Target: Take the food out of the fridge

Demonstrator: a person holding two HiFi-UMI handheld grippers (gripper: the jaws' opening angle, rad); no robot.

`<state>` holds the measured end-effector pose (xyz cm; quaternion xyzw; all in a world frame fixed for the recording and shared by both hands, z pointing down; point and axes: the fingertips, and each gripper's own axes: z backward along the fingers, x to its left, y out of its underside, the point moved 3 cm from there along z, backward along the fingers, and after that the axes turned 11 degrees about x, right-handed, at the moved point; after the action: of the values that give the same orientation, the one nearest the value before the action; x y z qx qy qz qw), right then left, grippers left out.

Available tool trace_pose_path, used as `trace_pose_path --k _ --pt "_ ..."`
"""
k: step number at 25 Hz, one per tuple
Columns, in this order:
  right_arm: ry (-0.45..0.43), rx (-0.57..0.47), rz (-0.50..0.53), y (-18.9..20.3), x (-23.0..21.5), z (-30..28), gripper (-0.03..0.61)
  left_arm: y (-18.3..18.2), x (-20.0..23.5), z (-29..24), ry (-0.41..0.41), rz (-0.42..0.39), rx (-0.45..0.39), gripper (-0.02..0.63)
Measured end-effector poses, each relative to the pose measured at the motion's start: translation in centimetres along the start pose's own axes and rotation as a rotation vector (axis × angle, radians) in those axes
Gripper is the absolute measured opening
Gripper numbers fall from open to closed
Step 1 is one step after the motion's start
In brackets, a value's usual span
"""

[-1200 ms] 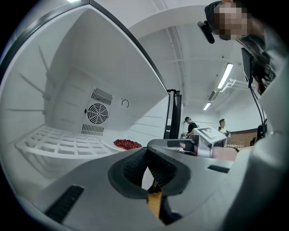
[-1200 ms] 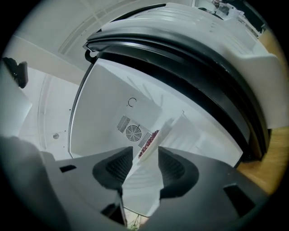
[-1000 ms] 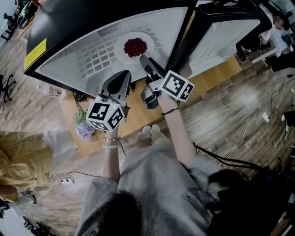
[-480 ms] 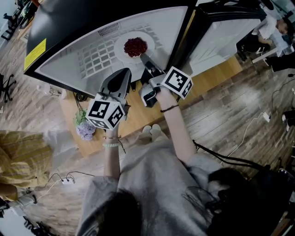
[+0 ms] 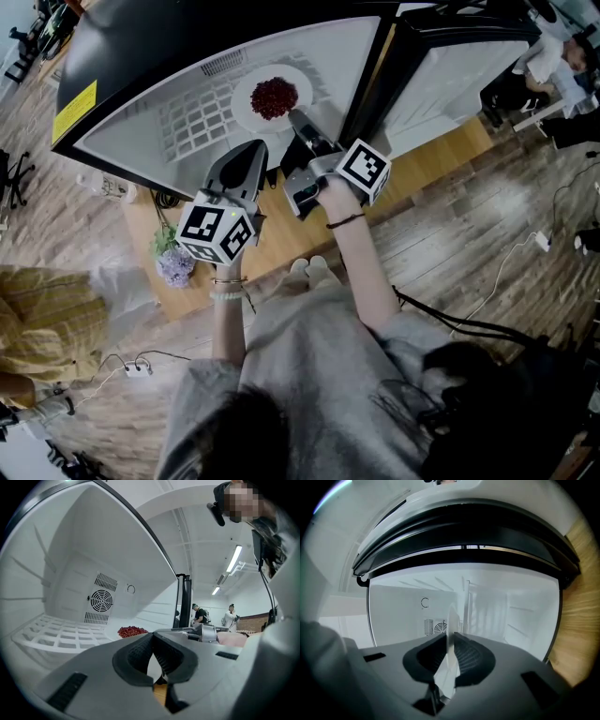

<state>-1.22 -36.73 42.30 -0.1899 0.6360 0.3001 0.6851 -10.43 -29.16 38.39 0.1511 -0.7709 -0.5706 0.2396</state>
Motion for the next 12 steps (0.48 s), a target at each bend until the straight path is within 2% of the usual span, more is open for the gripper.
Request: trace_pose_path --k 12 --pt "-0.003 0.008 -0.056 0.61 -0.01 0.62 0.044 -0.29 -0.44 0.33 0.010 -0.012 -0.006 0.008"
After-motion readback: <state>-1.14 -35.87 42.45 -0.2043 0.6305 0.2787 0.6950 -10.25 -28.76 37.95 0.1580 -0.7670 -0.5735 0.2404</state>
